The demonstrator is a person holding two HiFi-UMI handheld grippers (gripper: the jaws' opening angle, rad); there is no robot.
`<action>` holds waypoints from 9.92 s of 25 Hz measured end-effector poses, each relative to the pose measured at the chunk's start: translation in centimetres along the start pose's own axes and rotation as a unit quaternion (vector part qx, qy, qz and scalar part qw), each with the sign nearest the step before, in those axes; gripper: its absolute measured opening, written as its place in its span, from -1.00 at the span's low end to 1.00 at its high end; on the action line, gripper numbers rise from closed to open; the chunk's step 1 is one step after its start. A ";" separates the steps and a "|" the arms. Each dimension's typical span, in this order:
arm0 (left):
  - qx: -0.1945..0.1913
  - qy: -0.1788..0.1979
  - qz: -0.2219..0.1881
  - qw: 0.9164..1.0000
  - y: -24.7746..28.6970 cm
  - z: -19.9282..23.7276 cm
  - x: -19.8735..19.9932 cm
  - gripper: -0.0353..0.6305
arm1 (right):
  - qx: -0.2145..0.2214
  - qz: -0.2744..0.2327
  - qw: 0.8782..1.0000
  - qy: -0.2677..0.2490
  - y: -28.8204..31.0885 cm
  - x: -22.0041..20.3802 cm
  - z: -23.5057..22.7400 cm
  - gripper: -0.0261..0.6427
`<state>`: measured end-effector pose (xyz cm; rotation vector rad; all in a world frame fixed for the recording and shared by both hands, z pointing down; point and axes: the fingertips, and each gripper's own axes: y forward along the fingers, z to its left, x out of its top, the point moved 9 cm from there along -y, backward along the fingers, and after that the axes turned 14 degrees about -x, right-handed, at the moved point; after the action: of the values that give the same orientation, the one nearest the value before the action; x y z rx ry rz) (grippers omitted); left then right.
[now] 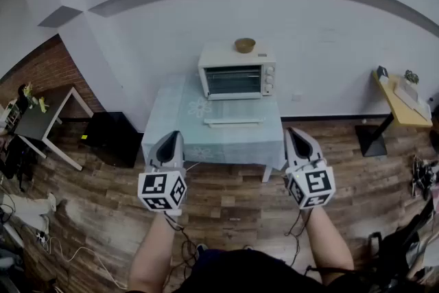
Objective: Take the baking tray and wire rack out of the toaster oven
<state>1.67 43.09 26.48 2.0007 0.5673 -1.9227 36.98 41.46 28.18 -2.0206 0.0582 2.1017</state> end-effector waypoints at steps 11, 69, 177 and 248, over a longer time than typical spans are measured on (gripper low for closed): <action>0.021 -0.017 -0.002 1.000 0.0 0.3 -1.2 -0.86 | 0.005 0.024 0.998 0.052 0.3 -2.9 -1.1 -0.91; -0.131 -0.277 0.098 0.947 42.1 26.9 -20.4 -0.27 | -0.028 0.184 0.960 0.210 46.2 -19.7 1.6 -0.57; -0.119 -0.580 0.019 0.806 37.4 24.8 -31.4 -0.61 | -0.145 0.263 0.745 0.596 38.5 -32.4 -0.3 -0.61; 0.056 -0.566 0.062 0.820 10.9 50.9 -38.8 -0.59 | 0.011 0.478 0.703 0.526 43.4 -38.2 36.1 -0.55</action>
<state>-38.50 6.37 61.91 0.5846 -0.0150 -2.5895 -5.65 0.70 62.37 -3.2455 1.5683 0.7432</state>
